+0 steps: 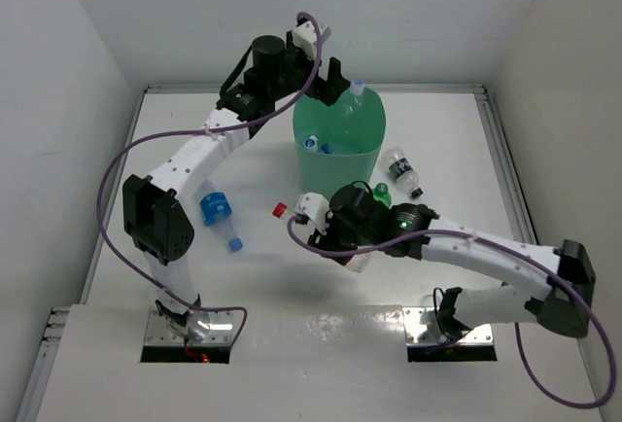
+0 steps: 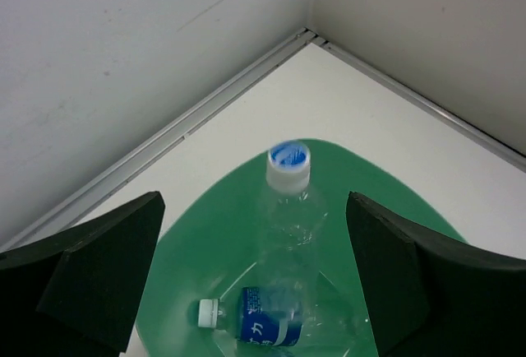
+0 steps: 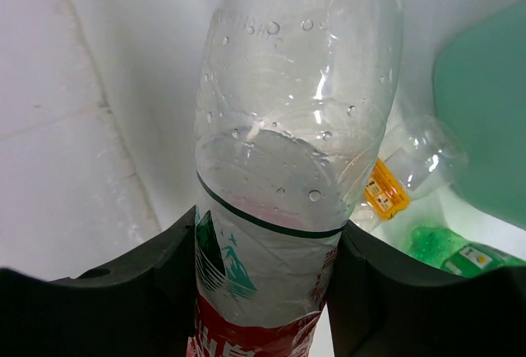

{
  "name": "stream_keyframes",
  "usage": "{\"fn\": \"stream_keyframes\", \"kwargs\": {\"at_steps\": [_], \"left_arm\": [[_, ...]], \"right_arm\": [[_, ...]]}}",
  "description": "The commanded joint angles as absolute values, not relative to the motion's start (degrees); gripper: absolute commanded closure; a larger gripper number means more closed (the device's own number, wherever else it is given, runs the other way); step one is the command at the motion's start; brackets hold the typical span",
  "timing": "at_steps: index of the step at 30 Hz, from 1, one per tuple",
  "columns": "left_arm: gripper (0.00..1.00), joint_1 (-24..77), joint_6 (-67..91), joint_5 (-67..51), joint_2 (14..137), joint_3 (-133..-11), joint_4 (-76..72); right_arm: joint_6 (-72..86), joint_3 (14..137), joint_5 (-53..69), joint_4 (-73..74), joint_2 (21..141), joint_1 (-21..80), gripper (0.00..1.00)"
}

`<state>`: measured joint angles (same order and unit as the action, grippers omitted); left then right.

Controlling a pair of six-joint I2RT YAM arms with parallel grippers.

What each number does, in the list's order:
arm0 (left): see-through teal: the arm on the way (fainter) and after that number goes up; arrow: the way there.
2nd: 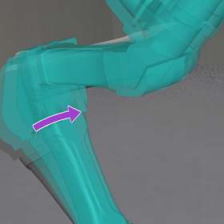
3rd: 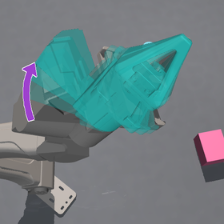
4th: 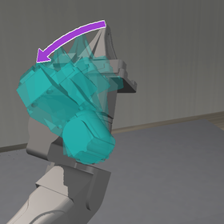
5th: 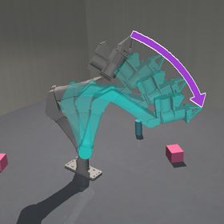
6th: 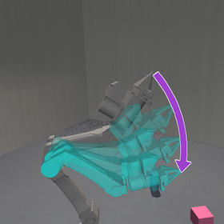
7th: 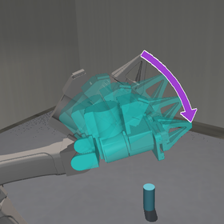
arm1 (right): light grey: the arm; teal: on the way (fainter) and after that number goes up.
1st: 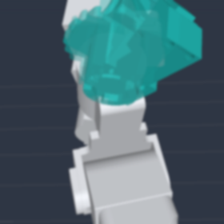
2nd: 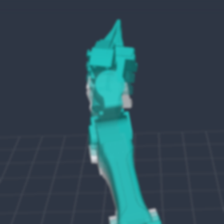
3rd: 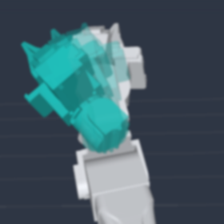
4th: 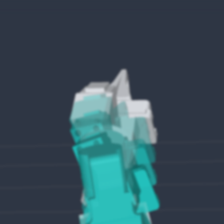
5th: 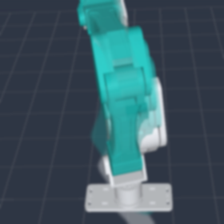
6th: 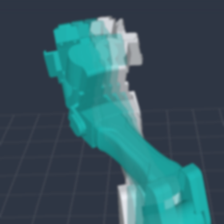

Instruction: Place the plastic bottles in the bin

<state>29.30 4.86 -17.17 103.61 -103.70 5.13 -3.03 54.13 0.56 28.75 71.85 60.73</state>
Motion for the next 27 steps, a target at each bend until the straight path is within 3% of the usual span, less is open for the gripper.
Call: {"fn": "stream_keyframes", "kwargs": {"at_steps": [1,6,10,13,19,27], "left_arm": [[0.01,26.9,8.09,-15.21,102.39,-108.26,0.0],[0.01,23.48,10.79,-7.66,103.71,-118.38,5.61],[0.01,16.89,15.02,-9.65,100.38,-116.82,6.94],[0.01,11.71,16.34,-13.43,93.8,-104.82,8.17],[0.01,6.42,15.82,-16.0,76.95,-87.21,15.87],[0.01,1.94,15.29,-12.21,63.55,-75.77,36.63]], "right_arm": [[-3.69,53.88,4.22,30.06,64.96,60.64,1.0],[-2.81,55.63,0.18,29.8,57.24,60.91,1.0],[-4.65,59.23,-6.76,22.43,57.03,57.5,1.0],[-3.96,64.84,-7.47,10.68,61.23,50.23,1.0],[9.56,83.28,-4.49,6.85,75.4,33.16,1.0],[15.9,88.78,-2.9,-2.52,87.62,26.28,1.0]]}}
